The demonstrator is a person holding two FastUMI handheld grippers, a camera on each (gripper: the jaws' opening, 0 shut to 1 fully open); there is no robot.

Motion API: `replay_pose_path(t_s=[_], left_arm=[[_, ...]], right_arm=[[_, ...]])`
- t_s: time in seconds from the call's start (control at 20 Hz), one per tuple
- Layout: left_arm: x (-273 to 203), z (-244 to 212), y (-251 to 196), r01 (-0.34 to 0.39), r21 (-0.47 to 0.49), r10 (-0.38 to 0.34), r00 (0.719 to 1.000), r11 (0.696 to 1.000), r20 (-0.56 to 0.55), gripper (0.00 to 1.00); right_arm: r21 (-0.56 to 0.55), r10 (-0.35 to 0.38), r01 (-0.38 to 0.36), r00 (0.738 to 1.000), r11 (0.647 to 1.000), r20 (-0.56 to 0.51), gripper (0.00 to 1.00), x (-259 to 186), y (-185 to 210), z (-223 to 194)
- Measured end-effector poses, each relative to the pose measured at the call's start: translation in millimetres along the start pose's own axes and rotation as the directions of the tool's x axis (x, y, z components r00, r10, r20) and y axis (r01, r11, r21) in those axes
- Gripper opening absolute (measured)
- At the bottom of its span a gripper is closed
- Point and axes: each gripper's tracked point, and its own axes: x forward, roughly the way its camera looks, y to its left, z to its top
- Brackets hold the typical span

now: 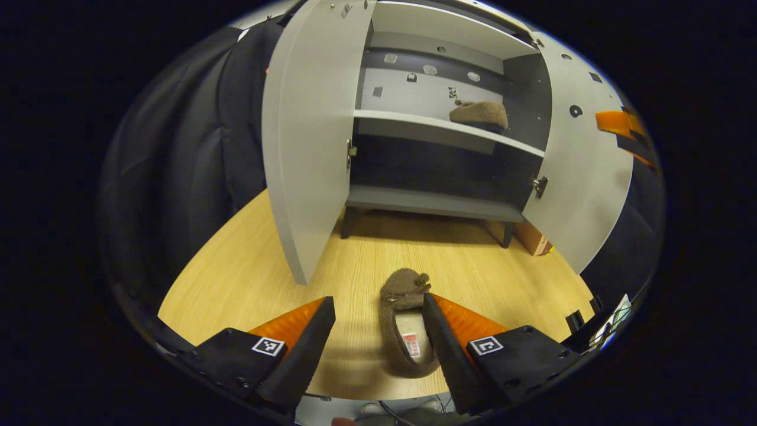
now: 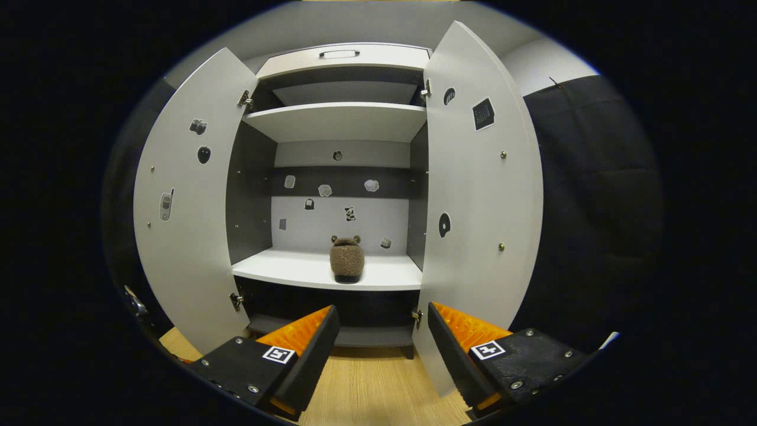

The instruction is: Grab one shoe with the right hand and put it into the shoe cabinet, grab the other shoe with the left hand and put it into the shoe cabinet; then close the right door with the right hand and the left door with the left hand.

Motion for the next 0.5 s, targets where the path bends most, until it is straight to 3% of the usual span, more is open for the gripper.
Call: replay_pose_path(t_s=[0.5], left_arm=[[61.8,-86.0,-6.9,0.010,0.024,-0.004,0.972,1.000,-0.236,0.98]], right_arm=[[0.049,-0.047,0.049,0.998,0.998,-0.043,0.93,-34.9,-37.3,-22.4]])
